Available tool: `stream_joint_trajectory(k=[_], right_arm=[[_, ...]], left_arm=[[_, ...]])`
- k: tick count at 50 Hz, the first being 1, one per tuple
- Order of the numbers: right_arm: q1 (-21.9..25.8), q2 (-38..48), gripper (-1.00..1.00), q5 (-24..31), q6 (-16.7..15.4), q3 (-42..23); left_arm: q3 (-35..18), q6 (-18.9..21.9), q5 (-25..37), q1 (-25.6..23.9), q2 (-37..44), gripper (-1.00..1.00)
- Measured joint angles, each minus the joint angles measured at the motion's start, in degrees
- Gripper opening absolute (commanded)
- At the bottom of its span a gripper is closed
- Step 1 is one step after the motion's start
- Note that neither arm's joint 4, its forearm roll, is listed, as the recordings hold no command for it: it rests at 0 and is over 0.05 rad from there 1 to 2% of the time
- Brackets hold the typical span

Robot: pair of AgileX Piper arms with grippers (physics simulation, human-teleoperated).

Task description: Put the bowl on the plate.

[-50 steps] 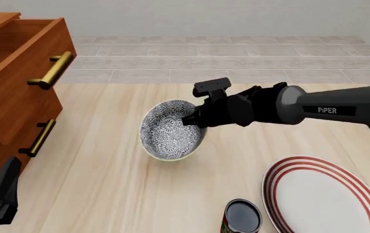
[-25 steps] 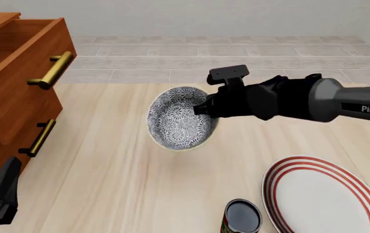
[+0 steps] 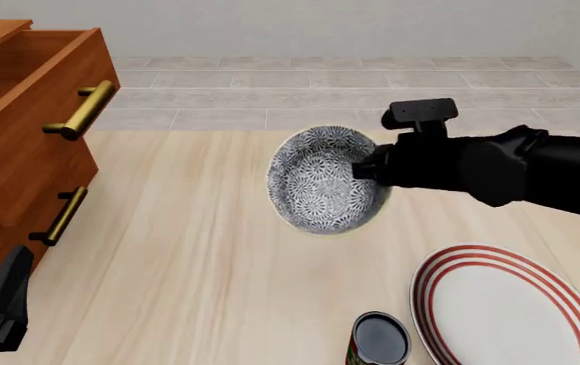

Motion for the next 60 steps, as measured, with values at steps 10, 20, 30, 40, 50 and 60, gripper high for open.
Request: stream_joint_trajectory(k=[10,20,30,40,50,60], right_arm=[[-2.85,-6.3,-1.0,0.8,0.56,4.92],[-6.56,-12.6,-1.0,3.93,0.17,8.34],[-10.7,-18.6,-1.0,8.53,-0.9,10.32],[-15.23,-25.55,-1.0,13.39,-1.86,13.1],[-18.89,-31.45,-1.0,17.36,-2.19,15.93],[-21.99,-35.56,-1.0,21.02,-2.64,18.19]], left_arm=[[0.0,0.0,0.0,0.0,0.0,1.0],[0.0,0.0,0.0,0.0,0.0,1.0],[0.0,0.0,0.0,0.0,0.0,1.0],[0.0,0.0,0.0,0.0,0.0,1.0],[0.0,0.0,0.0,0.0,0.0,1.0],[0.0,0.0,0.0,0.0,0.0,1.0]])
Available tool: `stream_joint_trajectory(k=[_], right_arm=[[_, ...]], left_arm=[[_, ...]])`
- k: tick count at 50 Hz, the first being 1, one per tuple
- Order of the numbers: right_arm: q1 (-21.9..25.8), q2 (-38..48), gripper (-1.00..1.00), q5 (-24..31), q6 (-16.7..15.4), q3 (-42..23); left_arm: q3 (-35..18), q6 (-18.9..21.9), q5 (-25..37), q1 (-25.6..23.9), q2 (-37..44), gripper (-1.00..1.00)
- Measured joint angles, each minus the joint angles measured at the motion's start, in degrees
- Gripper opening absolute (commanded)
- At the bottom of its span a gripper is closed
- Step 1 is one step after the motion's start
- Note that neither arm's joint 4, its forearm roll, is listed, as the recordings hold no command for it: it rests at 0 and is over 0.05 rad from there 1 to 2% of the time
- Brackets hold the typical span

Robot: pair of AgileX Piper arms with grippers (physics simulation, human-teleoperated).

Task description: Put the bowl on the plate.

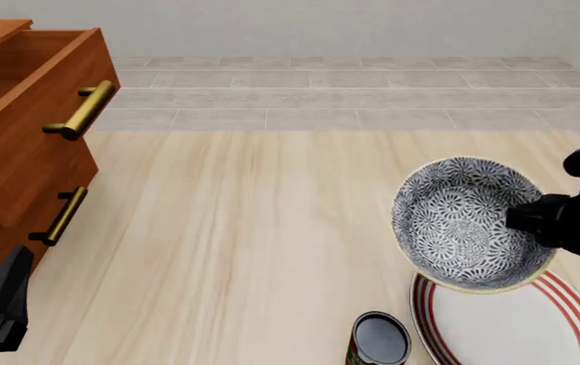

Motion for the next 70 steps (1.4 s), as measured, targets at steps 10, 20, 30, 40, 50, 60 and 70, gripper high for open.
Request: stream_joint_trajectory(k=[10,20,30,40,50,60,70], right_arm=[[-3.17,-2.34,-1.0,2.89,-1.05,2.12],[-6.3,-2.73,-1.0,3.81,-2.32,4.12],[-8.26,-3.14,-1.0,3.5,-2.7,6.54],[-10.05,-2.93,-1.0,1.82,-2.8,9.51],[-11.5,-2.02,-1.0,-0.64,-2.65,12.66],[-12.12,-0.67,-1.0,-3.01,-2.42,14.91],[-12.35,0.14,-1.0,-4.37,-2.44,16.13]], left_arm=[[0.0,0.0,0.0,0.0,0.0,1.0],[0.0,0.0,0.0,0.0,-0.01,1.0],[0.0,0.0,0.0,0.0,-0.01,1.0],[0.0,0.0,0.0,0.0,0.0,1.0],[0.0,0.0,0.0,0.0,0.0,1.0],[0.0,0.0,0.0,0.0,0.0,1.0],[0.0,0.0,0.0,0.0,0.0,1.0]])
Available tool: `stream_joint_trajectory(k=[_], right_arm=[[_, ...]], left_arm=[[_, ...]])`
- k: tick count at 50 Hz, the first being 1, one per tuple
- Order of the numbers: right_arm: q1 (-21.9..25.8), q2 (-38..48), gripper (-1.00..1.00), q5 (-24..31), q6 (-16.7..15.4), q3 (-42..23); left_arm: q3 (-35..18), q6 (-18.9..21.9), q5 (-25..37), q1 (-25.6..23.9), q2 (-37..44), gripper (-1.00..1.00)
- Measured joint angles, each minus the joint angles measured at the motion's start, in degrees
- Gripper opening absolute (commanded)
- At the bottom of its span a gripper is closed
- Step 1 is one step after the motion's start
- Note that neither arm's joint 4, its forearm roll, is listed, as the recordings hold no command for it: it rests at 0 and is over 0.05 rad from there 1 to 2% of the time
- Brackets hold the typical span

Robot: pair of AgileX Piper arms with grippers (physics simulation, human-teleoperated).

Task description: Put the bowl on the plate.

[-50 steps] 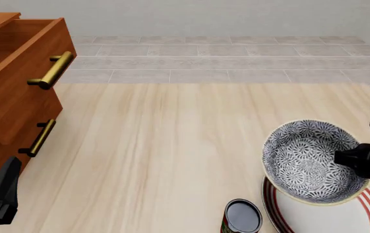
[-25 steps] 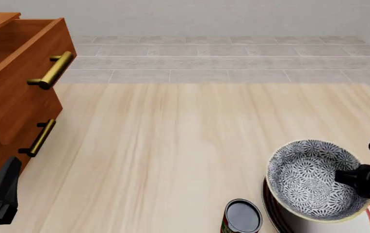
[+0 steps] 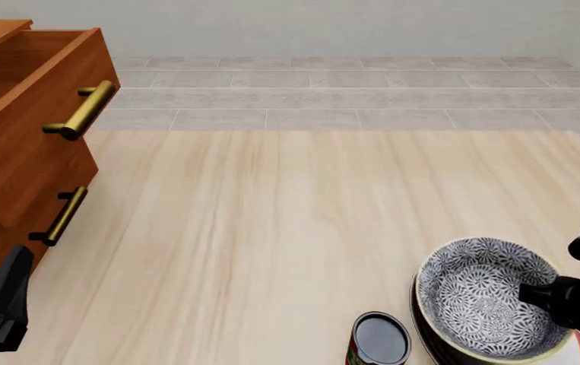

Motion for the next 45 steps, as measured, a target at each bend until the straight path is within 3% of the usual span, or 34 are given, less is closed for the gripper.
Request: stream_joint_trajectory(k=[11,12,45], right_arm=[[-0.43,0.14,-1.0,-0.75,-0.35,0.49],[-0.45,0.14,1.0,-0.79,-0.38,0.52],[-2.38,0.19,1.0,1.05,-2.69,-1.97]], left_arm=[[0.0,0.0,0.0,0.0,0.0,1.0],[0.0,0.0,0.0,0.0,0.0,1.0],[0.0,0.0,0.0,0.0,0.0,1.0]])
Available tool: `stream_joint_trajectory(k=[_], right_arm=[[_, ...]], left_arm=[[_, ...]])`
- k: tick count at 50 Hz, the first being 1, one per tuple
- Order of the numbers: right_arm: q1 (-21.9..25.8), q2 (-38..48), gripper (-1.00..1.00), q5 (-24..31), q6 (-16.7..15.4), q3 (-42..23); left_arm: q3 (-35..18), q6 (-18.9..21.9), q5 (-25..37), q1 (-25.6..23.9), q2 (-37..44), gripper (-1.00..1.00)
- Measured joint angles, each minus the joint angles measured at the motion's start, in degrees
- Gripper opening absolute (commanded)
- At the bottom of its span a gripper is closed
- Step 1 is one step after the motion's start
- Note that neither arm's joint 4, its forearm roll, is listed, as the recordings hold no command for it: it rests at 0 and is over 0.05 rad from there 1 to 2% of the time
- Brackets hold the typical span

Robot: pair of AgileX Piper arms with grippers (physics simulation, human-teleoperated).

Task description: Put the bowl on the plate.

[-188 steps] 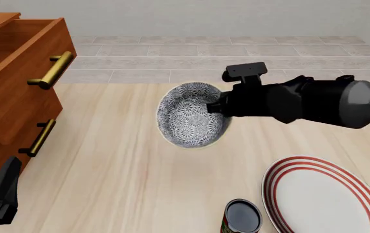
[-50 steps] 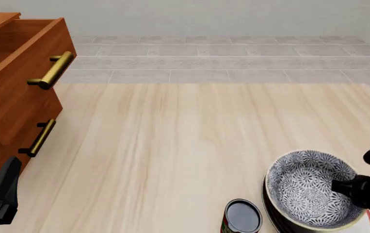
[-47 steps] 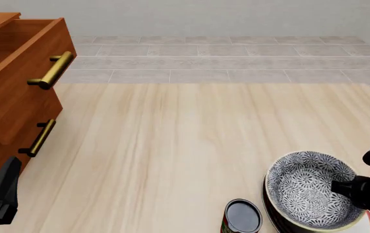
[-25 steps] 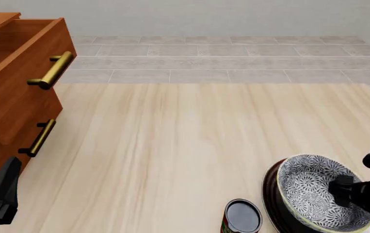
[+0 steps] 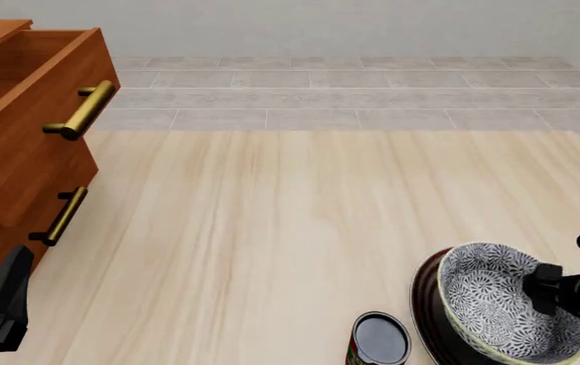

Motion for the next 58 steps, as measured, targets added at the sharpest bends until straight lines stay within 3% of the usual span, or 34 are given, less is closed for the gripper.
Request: stream_joint_trajectory(k=[24,58], right_arm=[[-0.83,-4.3,1.0,8.73,-3.57,-9.81],[1.92,-5.34,1.0,19.66,-9.43,-29.81]], left_arm=[[0.0,0.0,0.0,0.0,0.0,1.0],[0.0,-0.07,0.0,0.05,-0.03,1.0]])
